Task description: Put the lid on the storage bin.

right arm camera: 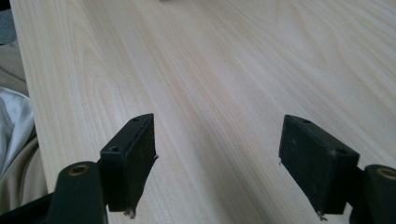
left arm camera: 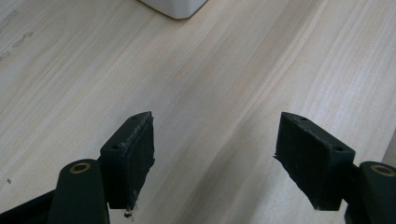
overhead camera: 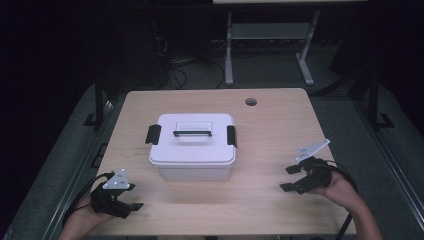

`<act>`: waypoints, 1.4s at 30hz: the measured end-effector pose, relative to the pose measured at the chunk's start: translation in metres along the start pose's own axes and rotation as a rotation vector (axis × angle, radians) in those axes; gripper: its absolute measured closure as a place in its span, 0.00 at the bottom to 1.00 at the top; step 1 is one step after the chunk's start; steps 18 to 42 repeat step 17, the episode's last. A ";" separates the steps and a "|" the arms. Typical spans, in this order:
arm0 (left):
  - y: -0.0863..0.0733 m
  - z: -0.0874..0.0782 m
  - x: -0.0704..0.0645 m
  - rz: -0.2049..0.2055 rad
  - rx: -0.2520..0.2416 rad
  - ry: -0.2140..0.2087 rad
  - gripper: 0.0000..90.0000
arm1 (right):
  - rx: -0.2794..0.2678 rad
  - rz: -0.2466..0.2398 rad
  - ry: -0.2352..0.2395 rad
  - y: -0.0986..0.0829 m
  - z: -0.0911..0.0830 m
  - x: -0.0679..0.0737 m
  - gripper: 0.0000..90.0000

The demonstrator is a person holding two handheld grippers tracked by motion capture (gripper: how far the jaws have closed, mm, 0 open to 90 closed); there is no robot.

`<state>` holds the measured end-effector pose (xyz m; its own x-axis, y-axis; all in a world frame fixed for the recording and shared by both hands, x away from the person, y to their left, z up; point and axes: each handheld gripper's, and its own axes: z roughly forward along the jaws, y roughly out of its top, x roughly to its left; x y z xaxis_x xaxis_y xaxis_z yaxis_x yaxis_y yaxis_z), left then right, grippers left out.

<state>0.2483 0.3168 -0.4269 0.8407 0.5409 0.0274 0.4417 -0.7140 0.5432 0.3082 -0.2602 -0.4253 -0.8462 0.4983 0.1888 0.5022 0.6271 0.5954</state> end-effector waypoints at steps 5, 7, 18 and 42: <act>0.000 0.000 0.000 -0.004 -0.004 0.001 0.31 | 0.006 -0.006 -0.007 -0.002 0.001 0.003 0.29; 0.000 0.000 0.000 -0.005 -0.005 0.001 0.31 | 0.004 -0.005 -0.005 -0.003 0.000 0.003 0.29; 0.000 0.000 0.000 -0.003 -0.004 0.006 0.30 | 0.014 -0.012 -0.014 -0.006 -0.001 0.007 0.29; 0.000 0.000 0.000 -0.003 -0.004 0.006 0.30 | 0.014 -0.012 -0.014 -0.006 -0.001 0.007 0.29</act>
